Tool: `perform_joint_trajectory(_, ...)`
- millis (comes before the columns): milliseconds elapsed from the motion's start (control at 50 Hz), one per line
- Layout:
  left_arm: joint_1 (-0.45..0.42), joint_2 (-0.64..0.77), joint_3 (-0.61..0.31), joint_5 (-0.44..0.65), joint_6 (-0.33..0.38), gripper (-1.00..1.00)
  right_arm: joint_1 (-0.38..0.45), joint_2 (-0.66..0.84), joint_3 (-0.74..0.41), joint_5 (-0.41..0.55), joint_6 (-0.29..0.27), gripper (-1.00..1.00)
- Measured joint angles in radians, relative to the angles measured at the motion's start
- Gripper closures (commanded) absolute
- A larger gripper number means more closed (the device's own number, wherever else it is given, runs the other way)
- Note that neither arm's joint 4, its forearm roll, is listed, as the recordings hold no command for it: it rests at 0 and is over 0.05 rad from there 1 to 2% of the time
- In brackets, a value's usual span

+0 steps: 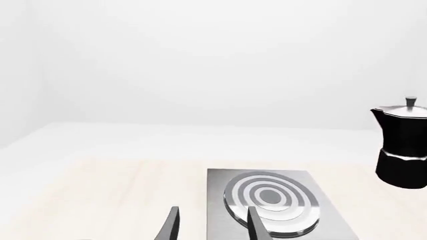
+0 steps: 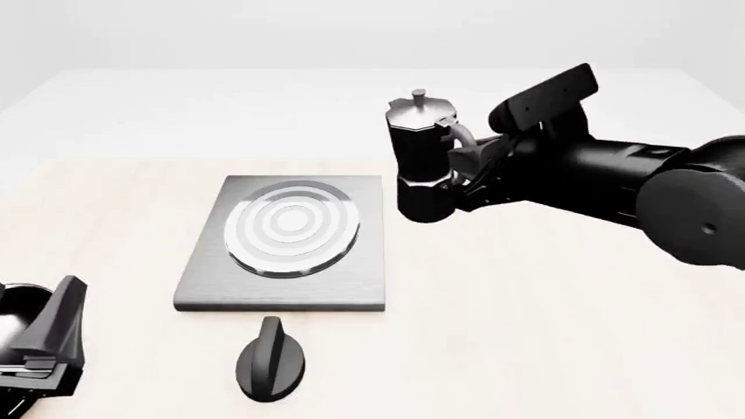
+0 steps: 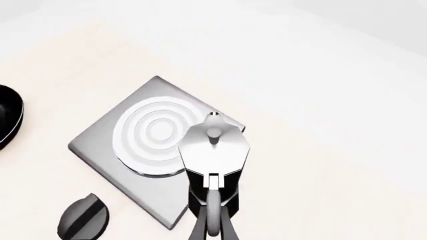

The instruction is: Turn on the stove and put the moka pot on it.

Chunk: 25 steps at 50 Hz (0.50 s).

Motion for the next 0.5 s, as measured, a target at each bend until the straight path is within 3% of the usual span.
perform_joint_trajectory(500, 0.005, 0.019, 0.000, -0.016, 0.004, -1.00, 0.109, 0.094, -0.094, -0.134, 0.071, 1.00)
